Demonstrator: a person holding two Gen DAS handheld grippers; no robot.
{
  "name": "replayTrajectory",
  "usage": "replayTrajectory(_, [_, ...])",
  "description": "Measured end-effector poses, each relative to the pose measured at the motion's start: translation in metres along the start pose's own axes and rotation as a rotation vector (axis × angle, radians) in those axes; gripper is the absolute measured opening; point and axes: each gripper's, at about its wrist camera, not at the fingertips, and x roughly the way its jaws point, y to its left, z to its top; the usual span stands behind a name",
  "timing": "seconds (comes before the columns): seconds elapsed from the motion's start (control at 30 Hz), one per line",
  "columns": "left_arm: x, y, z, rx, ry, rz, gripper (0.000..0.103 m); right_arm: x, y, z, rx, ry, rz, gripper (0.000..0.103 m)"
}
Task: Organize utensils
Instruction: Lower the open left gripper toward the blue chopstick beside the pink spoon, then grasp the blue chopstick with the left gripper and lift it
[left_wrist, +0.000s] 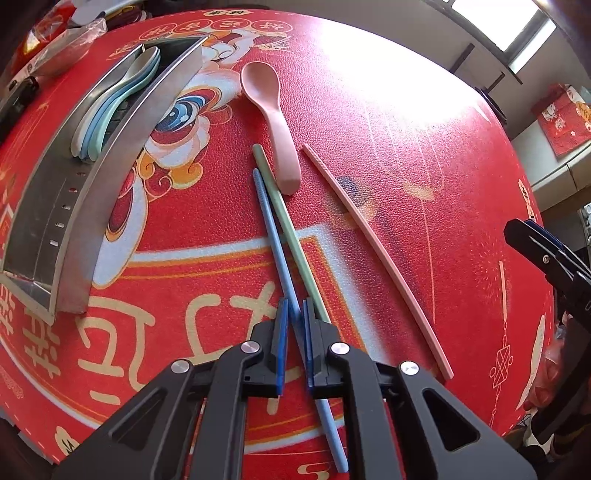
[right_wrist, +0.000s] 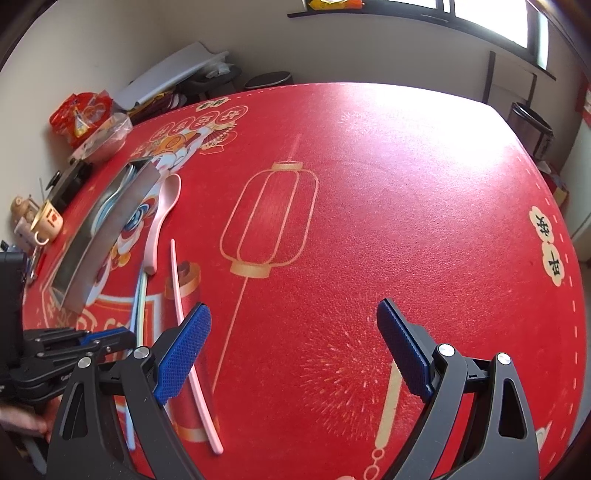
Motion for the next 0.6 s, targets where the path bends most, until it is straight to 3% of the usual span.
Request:
replayTrajectory(0.2, [0.001, 0.017, 0.009, -0.007, -0.033, 0.048, 0.006, -0.002, 0.0, 0.001, 0.009, -0.008, 0.0, 0.088])
replayTrajectory(0.27, [0.001, 0.022, 0.01, -0.015, -0.027, 0.031, 0.006, -0.001, 0.0, 0.001, 0.016, -0.007, 0.0, 0.088])
replayTrajectory(0.47, [-0.003, 0.025, -0.003, 0.005, -0.005, 0.009, 0.007, 0.002, -0.002, 0.0, 0.045, 0.002, 0.022, 0.088])
replayTrajectory(0.6, [-0.004, 0.018, -0.012, 0.048, -0.015, 0.046, 0.007, 0.003, 0.0, 0.001, 0.045, 0.005, 0.027, 0.088])
